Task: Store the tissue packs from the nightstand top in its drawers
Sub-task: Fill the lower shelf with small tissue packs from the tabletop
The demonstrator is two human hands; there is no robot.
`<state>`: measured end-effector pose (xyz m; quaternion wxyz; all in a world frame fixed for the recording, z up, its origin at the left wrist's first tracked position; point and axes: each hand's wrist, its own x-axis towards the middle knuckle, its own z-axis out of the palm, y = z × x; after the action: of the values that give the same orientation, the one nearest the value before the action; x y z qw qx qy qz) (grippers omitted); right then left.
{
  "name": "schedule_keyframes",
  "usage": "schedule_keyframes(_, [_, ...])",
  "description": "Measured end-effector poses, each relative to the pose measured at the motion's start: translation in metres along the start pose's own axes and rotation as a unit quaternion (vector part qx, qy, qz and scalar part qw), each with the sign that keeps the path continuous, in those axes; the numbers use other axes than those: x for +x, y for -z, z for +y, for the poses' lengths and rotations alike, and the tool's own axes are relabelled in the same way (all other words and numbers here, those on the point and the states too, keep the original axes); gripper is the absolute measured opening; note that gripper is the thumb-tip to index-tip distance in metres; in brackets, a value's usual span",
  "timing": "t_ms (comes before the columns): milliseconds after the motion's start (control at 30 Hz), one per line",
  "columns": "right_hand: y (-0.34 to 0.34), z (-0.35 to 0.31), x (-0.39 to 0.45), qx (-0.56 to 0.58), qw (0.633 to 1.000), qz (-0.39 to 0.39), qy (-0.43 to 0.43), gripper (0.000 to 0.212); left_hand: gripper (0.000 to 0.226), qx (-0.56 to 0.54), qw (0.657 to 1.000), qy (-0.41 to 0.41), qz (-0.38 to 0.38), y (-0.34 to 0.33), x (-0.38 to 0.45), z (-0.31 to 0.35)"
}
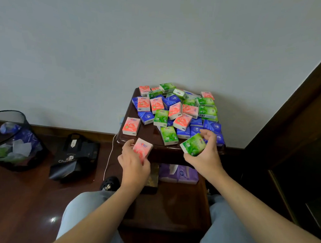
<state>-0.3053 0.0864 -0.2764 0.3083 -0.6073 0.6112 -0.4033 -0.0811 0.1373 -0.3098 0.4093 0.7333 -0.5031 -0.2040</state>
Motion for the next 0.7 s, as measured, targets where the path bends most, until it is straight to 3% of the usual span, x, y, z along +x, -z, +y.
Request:
schedule_keyframes(200, [-0.037, 0.032, -0.061, 0.017, 0.984, -0.115, -0.135, 0.087, 0.089, -0.093, 0.993, 0.056, -0.047, 0.022, -0.027, -0.045])
schedule_keyframes(300, [-0.062, 0.050, -0.085, 0.094, 0.961, -0.168, -0.199, 0.076, 0.075, -0.120, 0.982, 0.103, -0.099, 0.034, -0.031, -0.063])
schedule_keyframes(400, [-0.084, 0.064, -0.095, 0.066, 0.949, -0.208, -0.226, 0.057, 0.061, -0.189, 0.960, 0.162, -0.126, 0.037, -0.033, -0.080])
schedule_keyframes(500, [-0.113, 0.078, -0.095, 0.018, 0.941, -0.213, -0.262, 0.053, 0.057, -0.256, 0.936, 0.208, -0.126, 0.037, -0.030, -0.085])
schedule_keyframes(600, [-0.140, 0.088, -0.091, -0.023, 0.941, -0.224, -0.252, 0.041, 0.066, -0.288, 0.921, 0.228, -0.125, 0.034, -0.025, -0.089])
schedule_keyframes(700, [-0.163, 0.099, -0.088, -0.078, 0.934, -0.286, -0.200, 0.036, 0.069, -0.297, 0.912, 0.254, -0.124, 0.032, -0.017, -0.098])
